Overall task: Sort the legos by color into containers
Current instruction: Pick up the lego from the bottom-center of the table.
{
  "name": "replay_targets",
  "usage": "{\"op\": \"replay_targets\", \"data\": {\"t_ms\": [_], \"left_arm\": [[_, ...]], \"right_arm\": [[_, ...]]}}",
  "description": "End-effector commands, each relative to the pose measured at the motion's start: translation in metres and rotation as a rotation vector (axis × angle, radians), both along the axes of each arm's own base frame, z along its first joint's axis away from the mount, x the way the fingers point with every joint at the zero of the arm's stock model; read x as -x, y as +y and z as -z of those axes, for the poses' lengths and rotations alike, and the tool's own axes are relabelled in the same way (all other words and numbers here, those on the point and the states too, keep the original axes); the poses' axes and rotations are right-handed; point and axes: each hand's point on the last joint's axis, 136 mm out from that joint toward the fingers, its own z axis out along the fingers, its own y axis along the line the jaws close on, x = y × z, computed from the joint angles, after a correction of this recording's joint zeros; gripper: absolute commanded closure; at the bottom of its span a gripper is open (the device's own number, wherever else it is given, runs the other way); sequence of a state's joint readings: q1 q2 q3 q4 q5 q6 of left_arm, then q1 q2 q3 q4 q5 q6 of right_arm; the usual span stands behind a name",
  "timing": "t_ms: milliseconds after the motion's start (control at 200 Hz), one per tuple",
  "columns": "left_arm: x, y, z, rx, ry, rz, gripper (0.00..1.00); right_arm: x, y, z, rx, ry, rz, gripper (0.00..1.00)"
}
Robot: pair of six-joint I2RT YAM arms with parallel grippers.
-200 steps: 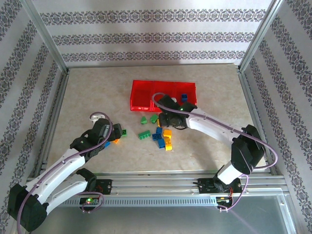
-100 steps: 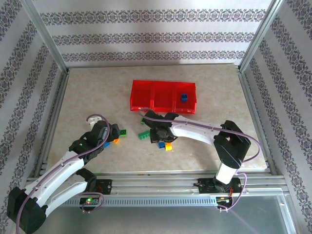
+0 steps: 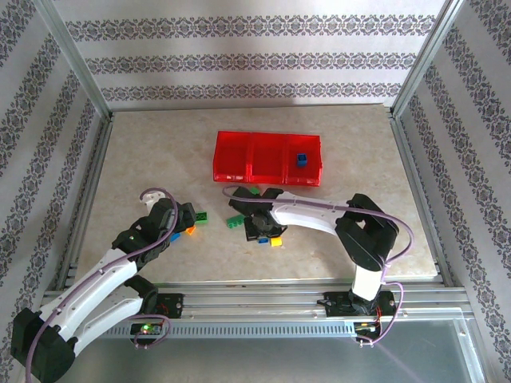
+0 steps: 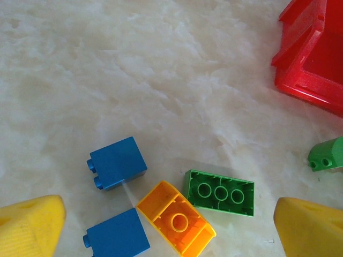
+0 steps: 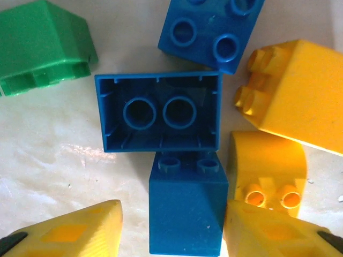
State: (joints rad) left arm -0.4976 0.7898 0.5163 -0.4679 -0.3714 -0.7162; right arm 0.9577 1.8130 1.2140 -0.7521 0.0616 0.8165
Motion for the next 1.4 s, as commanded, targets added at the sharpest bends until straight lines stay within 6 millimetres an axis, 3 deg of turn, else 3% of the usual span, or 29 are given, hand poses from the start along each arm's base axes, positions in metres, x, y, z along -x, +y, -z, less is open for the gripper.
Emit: {"op": "replay_targets", "data": {"t_ms": [0, 365, 555, 739, 889, 1014, 1219, 1394], "left_arm": [[0.007, 0.003, 0.006, -0.014, 0.018, -0.007, 0.00], [0.006, 0.003, 0.008, -0.012, 0.016, -0.008, 0.00], [0.005, 0.003, 0.006, -0.009, 0.010, -0.010, 0.00], [0.005, 0.004, 0.005, -0.008, 0.000, -0.020, 0.00], [0.006, 0.008, 0.000, -0.027, -0.011, -0.021, 0.00], [0.007, 0.013, -0.007, -0.060, -0.025, -0.025, 0.00], [0.006, 0.017, -0.014, -0.075, -0.054, -0.031, 0.00], [0.005, 0.016, -0.016, -0.070, -0.061, -0.029, 0.00]], "right_arm": [[0.008, 0.000, 0.005, 0.019, 0.021, -0.002, 0.51], [0.002, 0.003, 0.012, 0.052, 0.004, -0.009, 0.50], [0.001, 0.008, 0.014, 0.048, 0.012, -0.021, 0.62], [-0.003, 0.011, -0.003, 0.022, -0.017, -0.030, 0.69], [-0.014, 0.011, -0.035, -0.009, -0.089, -0.044, 0.72], [-0.034, -0.003, -0.066, -0.038, -0.159, -0.030, 0.73], [-0.090, -0.047, -0.118, -0.058, -0.325, 0.044, 0.73], [-0.136, -0.083, -0.138, -0.045, -0.412, 0.111, 0.73]]}}
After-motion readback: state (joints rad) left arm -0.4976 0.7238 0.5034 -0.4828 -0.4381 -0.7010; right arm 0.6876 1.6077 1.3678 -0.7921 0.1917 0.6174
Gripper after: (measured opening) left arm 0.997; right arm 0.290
